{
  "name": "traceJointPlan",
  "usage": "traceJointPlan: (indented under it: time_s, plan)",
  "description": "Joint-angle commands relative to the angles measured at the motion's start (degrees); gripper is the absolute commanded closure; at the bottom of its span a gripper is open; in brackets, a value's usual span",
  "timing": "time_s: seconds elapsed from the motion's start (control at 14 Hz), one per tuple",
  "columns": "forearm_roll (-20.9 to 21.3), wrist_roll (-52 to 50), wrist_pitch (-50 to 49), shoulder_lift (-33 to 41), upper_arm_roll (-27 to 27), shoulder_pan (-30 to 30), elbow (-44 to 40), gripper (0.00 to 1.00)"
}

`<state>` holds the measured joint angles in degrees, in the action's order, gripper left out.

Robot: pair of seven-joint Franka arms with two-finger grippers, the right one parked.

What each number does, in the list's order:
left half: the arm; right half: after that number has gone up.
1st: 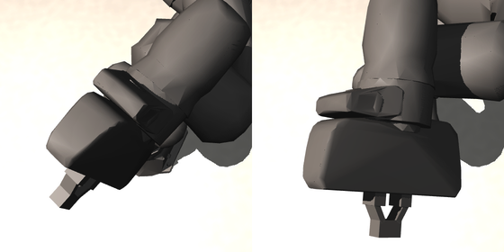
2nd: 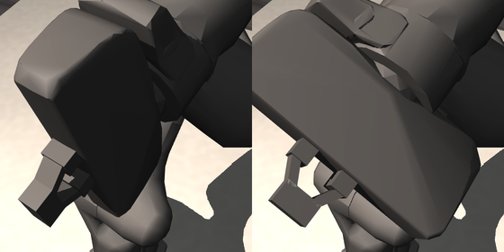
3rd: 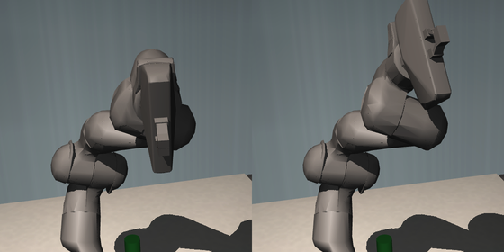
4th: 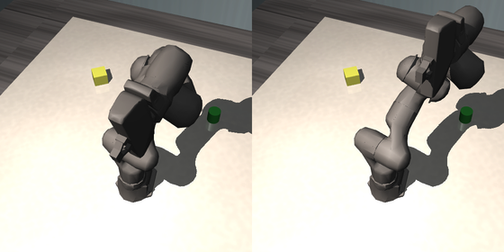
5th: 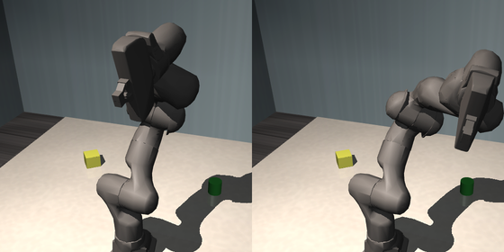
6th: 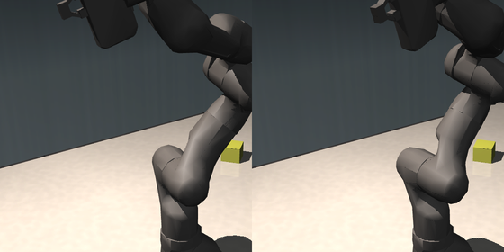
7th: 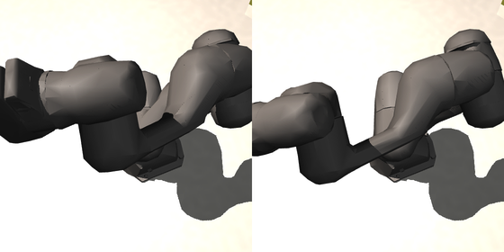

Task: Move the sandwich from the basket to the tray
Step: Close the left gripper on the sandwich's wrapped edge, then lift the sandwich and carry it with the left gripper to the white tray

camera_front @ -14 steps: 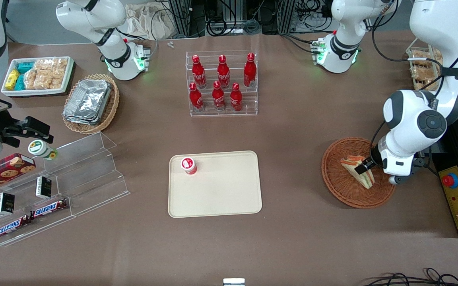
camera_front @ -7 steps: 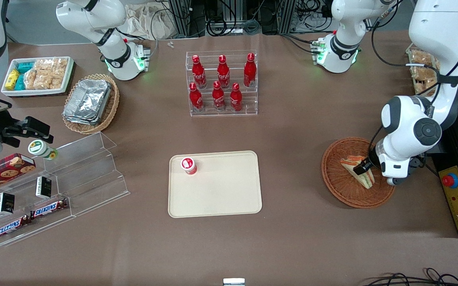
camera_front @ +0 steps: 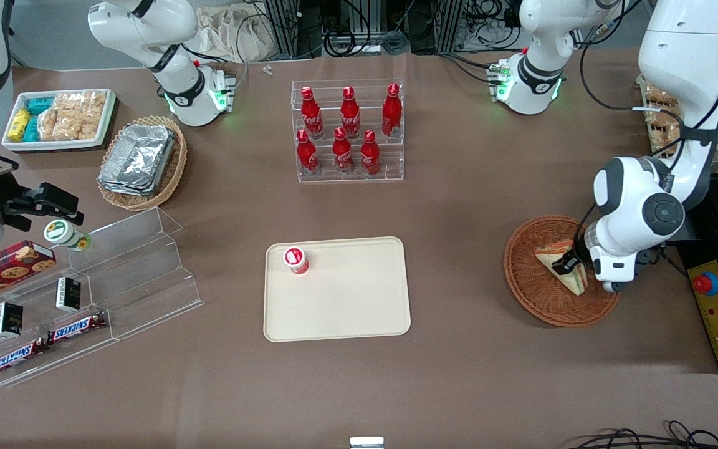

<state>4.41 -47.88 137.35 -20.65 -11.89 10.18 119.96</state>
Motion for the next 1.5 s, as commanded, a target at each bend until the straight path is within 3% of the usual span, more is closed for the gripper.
traceJointPlan:
  time_s: [0.0,0.36,0.64,0.86,1.14,1.43]
  plan:
    - [1.13,-5.01,-0.06,0.17,-0.41,-0.07,-1.91,1.0]
    - [1.56,-5.38,-11.62,3.15,-0.59,-1.21,-7.35,1.0]
    - [1.92,-5.55,-31.39,3.25,-1.9,-3.92,-21.31,1.0]
    - [1.66,-5.64,-39.94,2.98,-1.99,-10.16,-30.63,1.0]
    - [-0.01,-5.11,-41.02,0.88,-2.08,-19.2,-37.33,1.0]
    - [0.25,-4.41,-36.56,-7.71,-2.08,-27.91,-42.69,1.0]
